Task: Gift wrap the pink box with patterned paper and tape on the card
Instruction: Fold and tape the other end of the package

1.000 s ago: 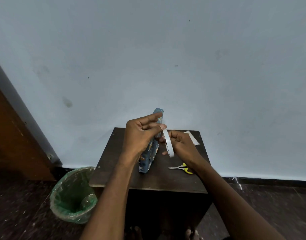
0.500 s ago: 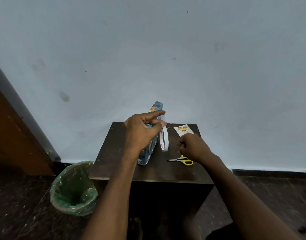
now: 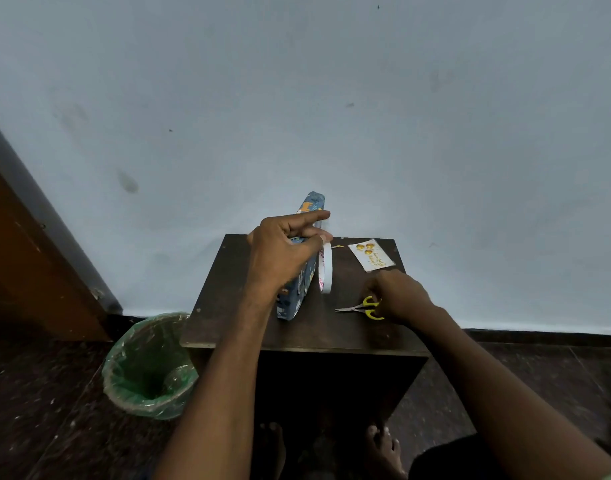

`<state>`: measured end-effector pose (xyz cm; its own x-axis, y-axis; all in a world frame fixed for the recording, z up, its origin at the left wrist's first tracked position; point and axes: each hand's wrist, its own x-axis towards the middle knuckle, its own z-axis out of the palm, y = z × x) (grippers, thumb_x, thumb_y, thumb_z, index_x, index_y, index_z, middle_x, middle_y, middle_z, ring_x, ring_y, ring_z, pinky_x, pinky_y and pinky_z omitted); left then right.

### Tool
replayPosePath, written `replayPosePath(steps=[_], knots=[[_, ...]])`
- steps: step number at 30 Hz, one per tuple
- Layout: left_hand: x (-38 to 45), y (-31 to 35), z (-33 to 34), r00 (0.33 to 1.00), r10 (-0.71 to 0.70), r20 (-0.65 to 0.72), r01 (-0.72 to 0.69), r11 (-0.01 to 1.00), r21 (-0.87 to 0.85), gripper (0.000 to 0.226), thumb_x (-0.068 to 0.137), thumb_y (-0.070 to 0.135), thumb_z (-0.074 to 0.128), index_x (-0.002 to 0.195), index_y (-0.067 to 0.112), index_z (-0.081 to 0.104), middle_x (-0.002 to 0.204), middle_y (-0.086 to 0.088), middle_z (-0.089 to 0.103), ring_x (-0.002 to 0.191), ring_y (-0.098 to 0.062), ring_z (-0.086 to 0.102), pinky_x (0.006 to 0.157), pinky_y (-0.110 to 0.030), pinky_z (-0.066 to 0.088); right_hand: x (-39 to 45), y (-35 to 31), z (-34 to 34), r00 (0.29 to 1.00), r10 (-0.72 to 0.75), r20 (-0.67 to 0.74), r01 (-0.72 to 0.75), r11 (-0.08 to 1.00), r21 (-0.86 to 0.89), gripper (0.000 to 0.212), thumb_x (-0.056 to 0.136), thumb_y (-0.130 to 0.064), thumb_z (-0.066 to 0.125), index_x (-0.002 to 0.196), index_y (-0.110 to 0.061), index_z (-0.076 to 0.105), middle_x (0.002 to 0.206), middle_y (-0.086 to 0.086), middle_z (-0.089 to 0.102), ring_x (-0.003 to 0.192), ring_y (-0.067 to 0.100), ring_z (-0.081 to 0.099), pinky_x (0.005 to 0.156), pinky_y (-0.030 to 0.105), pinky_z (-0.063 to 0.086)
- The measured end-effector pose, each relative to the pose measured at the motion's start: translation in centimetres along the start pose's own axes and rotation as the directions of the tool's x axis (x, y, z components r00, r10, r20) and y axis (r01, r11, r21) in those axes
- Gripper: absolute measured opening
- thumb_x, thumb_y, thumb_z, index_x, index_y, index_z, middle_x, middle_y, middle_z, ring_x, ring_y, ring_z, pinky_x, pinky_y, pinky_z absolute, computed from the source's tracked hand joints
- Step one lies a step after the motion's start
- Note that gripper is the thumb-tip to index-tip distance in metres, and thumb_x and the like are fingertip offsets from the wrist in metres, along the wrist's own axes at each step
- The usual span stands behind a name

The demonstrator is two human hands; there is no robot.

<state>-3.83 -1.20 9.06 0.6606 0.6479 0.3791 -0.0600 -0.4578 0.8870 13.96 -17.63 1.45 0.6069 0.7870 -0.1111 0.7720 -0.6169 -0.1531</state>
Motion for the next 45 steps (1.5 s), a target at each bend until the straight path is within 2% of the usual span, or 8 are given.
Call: replayPosePath(steps=[5, 9, 12, 17, 22, 37, 43, 45], knots=[[0.0, 0.1, -0.5, 1.0, 0.001, 0.013, -0.001, 1.0, 0.015, 0.031, 0.091, 0.021, 0.083, 0.12, 0.032, 0.081, 0.092, 0.019, 0.081, 0.117, 0.004, 0.069, 0.115, -0.039, 0.05, 0.5, -0.1, 0.0, 0.997, -0.07, 0.032, 0.07, 0.998, 0.003, 0.017, 0.09, -0.024, 0.073, 0.105, -0.031, 0.072, 0.108, -0.003, 0.067, 0.105, 0.022, 0.065, 0.076, 0.034, 0.056], [0.2, -0.3, -0.4, 0.999, 0.005, 0.032, -0.005, 1.0, 0.007, 0.032, 0.091, 0.022, 0.083, 0.121, 0.033, 0.081, 0.094, 0.018, 0.082, 0.119, 0.0, 0.069, 0.115, -0.043, 0.05, 0.1, 0.6, -1.6, 0.994, -0.084, -0.064, 0.096, 0.971, 0.22, 0.02, 0.097, -0.014, 0.061, 0.092, -0.032, 0.068, 0.089, -0.006, 0.064, 0.082, 0.02, 0.062, 0.066, 0.026, 0.045], [0.2, -0.4, -0.3, 0.999, 0.014, 0.035, -0.013, 1.0, -0.007, 0.033, 0.091, 0.018, 0.081, 0.121, 0.033, 0.081, 0.094, 0.017, 0.082, 0.12, -0.002, 0.069, 0.115, -0.042, 0.051, -0.6, 0.5, -3.9, 0.976, -0.101, -0.194, 0.184, 0.858, 0.48, 0.044, 0.091, 0.004, 0.055, 0.098, -0.035, 0.073, 0.086, -0.006, 0.071, 0.069, 0.015, 0.07, 0.075, 0.03, 0.053], [0.0, -0.1, 0.0, 0.998, 0.038, 0.044, -0.039, 0.999, 0.024, 0.036, 0.094, 0.016, 0.067, 0.12, 0.036, 0.081, 0.092, 0.018, 0.082, 0.118, -0.002, 0.071, 0.113, -0.044, 0.052, -1.6, -0.2, -6.8, 0.958, -0.16, -0.236, 0.28, 0.682, 0.675, 0.045, 0.089, 0.006, 0.06, 0.11, -0.029, 0.078, 0.091, 0.0, 0.074, 0.075, 0.023, 0.074, 0.077, 0.038, 0.055], [0.2, -0.2, 0.0, 0.997, 0.033, 0.072, -0.035, 0.999, 0.029, 0.041, 0.09, 0.02, 0.06, 0.121, 0.036, 0.08, 0.094, 0.016, 0.082, 0.113, -0.014, 0.069, 0.106, -0.05, 0.056, -2.4, -0.2, -8.2, 0.959, -0.204, -0.195, 0.282, 0.648, 0.707, 0.039, 0.075, -0.02, 0.073, 0.112, -0.032, 0.078, 0.095, 0.002, 0.074, 0.09, 0.03, 0.076, 0.088, 0.042, 0.058], [0.1, -0.1, 0.1, 0.992, 0.105, 0.065, -0.107, 0.994, 0.024, 0.04, 0.087, 0.017, 0.062, 0.119, 0.03, 0.082, 0.103, 0.011, 0.082, 0.119, -0.006, 0.071, 0.107, -0.039, 0.057, -2.5, -1.5, -8.6, 0.942, -0.26, -0.212, 0.331, 0.62, 0.712, 0.037, 0.084, -0.012, 0.082, 0.113, -0.034, 0.079, 0.099, 0.003, 0.073, 0.092, 0.033, 0.068, 0.088, 0.036, 0.057], [0.3, -0.5, 0.1, 0.99, 0.127, 0.063, -0.13, 0.99, 0.046, 0.039, 0.087, 0.02, 0.064, 0.12, 0.033, 0.082, 0.112, 0.012, 0.081, 0.123, -0.004, 0.069, 0.106, -0.036, 0.058, -2.5, -2.1, -8.8, 0.935, -0.258, -0.243, 0.353, 0.617, 0.704, 0.039, 0.083, -0.009, 0.081, 0.113, -0.034, 0.08, 0.094, 0.002, 0.074, 0.078, 0.018, 0.068, 0.083, 0.032, 0.053], [0.3, -0.4, 0.0, 0.989, 0.139, 0.058, -0.142, 0.989, 0.041, 0.038, 0.088, 0.018, 0.066, 0.12, 0.031, 0.082, 0.117, 0.014, 0.079, 0.122, -0.002, 0.069, 0.105, -0.034, 0.058, -2.5, -2.2, -8.8, 0.93, -0.268, -0.252, 0.366, 0.6, 0.712, 0.041, 0.082, -0.008, 0.081, 0.112, -0.036, 0.08, 0.094, 0.005, 0.073, 0.083, 0.03, 0.068, 0.085, 0.039, 0.056]])
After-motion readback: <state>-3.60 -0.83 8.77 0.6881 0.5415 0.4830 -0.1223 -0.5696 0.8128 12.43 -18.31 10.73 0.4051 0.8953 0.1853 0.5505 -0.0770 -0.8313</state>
